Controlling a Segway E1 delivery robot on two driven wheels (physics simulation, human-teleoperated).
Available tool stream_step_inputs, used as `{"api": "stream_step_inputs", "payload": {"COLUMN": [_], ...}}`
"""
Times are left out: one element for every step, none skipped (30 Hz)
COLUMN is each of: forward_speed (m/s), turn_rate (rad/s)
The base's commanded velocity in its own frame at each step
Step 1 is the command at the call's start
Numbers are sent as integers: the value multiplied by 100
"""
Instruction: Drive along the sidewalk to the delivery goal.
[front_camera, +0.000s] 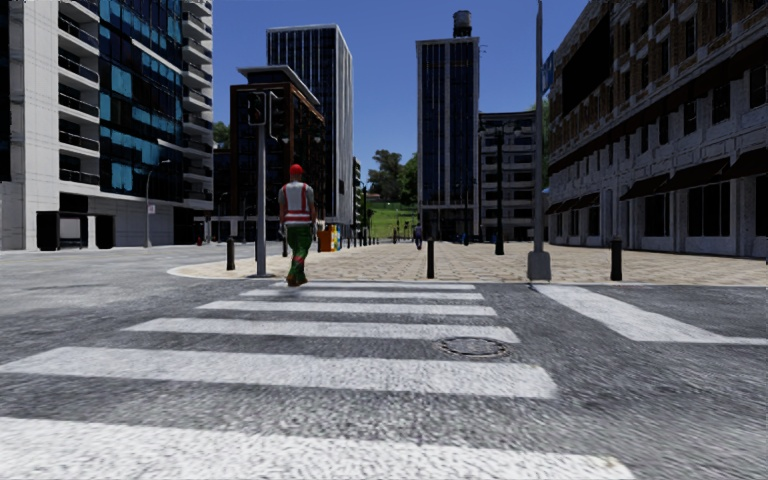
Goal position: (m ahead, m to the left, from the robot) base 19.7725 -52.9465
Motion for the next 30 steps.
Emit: {"api": "stream_step_inputs", "payload": {"forward_speed": [200,200,200,200,200,200,200,200,200,200,200,200,200,200,200,200,200,200,200,200,200,200,200,200,200,200,200,200,200,200], "turn_rate": [120,78,59,52,42,42,22,17,16,15,15,15,14,4,0,0,0,0,0,0,0,0,0,0,0,0,0,0,0,0]}}
